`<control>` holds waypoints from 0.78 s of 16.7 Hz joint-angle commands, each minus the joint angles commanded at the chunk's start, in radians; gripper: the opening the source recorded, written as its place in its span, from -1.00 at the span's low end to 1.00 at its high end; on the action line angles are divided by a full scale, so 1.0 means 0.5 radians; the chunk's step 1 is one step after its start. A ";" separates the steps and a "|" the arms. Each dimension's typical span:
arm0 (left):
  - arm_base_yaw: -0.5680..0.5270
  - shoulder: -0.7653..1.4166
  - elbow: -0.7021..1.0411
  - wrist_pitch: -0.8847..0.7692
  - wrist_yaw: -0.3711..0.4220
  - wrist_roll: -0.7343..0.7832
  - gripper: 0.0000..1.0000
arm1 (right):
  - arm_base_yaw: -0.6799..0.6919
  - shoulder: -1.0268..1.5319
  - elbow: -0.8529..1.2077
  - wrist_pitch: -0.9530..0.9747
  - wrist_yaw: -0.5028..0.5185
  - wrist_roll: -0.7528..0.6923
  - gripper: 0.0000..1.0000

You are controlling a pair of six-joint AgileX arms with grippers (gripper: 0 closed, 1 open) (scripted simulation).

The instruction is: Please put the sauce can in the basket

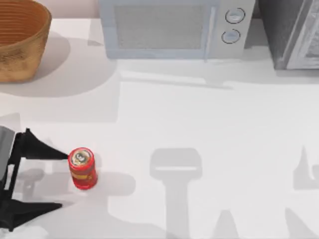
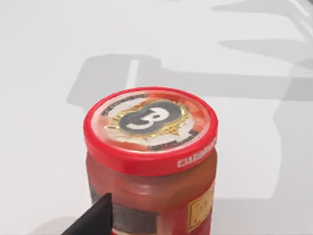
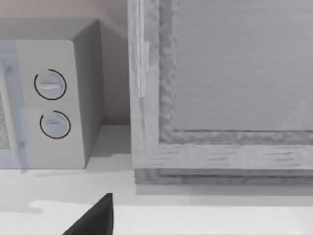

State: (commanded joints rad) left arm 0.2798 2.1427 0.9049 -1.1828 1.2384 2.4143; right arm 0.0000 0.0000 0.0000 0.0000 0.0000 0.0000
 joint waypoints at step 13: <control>0.035 0.264 0.171 -0.256 0.211 0.497 1.00 | 0.000 0.000 0.000 0.000 0.000 0.000 1.00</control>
State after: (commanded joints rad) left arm 0.2972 2.2750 0.9905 -1.3108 1.3440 2.6629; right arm 0.0000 0.0000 0.0000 0.0000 0.0000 0.0000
